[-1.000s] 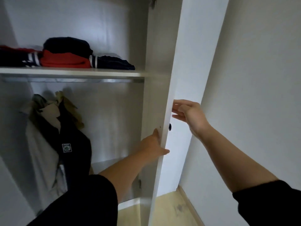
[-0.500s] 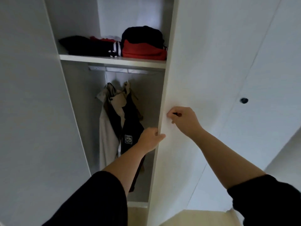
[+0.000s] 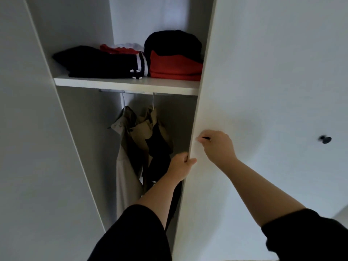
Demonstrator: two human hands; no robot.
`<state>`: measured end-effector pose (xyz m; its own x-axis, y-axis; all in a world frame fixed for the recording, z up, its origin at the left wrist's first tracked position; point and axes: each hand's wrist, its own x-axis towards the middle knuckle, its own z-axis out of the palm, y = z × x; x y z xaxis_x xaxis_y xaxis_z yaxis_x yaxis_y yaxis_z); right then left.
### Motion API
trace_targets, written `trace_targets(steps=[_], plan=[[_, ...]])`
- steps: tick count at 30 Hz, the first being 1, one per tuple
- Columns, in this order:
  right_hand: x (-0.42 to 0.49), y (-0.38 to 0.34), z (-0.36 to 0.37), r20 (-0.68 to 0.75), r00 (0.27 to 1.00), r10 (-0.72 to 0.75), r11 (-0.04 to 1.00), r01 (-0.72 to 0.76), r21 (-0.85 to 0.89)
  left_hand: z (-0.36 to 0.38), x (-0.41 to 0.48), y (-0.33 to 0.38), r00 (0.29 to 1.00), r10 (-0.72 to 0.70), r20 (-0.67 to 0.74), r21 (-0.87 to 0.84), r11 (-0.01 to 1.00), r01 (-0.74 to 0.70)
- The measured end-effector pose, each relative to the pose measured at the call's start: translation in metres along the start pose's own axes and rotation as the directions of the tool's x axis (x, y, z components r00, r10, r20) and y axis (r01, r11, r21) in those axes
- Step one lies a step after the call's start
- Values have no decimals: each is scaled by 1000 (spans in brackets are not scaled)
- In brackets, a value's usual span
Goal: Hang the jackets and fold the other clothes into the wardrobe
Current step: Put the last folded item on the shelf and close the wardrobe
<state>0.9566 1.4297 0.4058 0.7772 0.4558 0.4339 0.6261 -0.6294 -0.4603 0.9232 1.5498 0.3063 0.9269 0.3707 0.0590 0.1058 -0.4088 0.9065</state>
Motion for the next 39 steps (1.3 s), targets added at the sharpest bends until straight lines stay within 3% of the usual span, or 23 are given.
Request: trace_targets(steps=[4,9,14,21,25,28,31,34,36,39], plan=[[7,-2,4,3,1000,18,999,-18,26,-7,10,1,999,-26,24,55,998,24],[-5,-12,-5,142,990,-5,974,36,-222,-40,-5,3,996,-83,15,46,996,83],[-46,-35,-11,86,995,-42,887,76,-456,-85,-78,2,997,-59,-43,107,992,64],[-124,-129,12,195,960,-203,966,229,-120,-154,-236,-5,946,-122,-301,69,986,149],[-183,-187,31,241,920,-308,950,310,30,-193,-338,-20,877,-247,-412,-83,969,234],[-216,-233,34,302,890,-341,937,298,181,-230,-398,-27,813,-286,-507,-66,953,294],[-233,-276,35,299,851,-433,880,326,346,-274,-430,-27,690,-265,-674,-56,949,309],[-235,-308,31,333,843,-423,852,244,463,-302,-438,-24,536,-201,-820,-29,949,313],[-231,-333,30,333,852,-404,833,193,518,-315,-439,-22,589,-217,-779,6,936,353],[-222,-367,28,305,874,-378,810,152,566,-325,-434,-20,790,-275,-548,-205,960,192]])
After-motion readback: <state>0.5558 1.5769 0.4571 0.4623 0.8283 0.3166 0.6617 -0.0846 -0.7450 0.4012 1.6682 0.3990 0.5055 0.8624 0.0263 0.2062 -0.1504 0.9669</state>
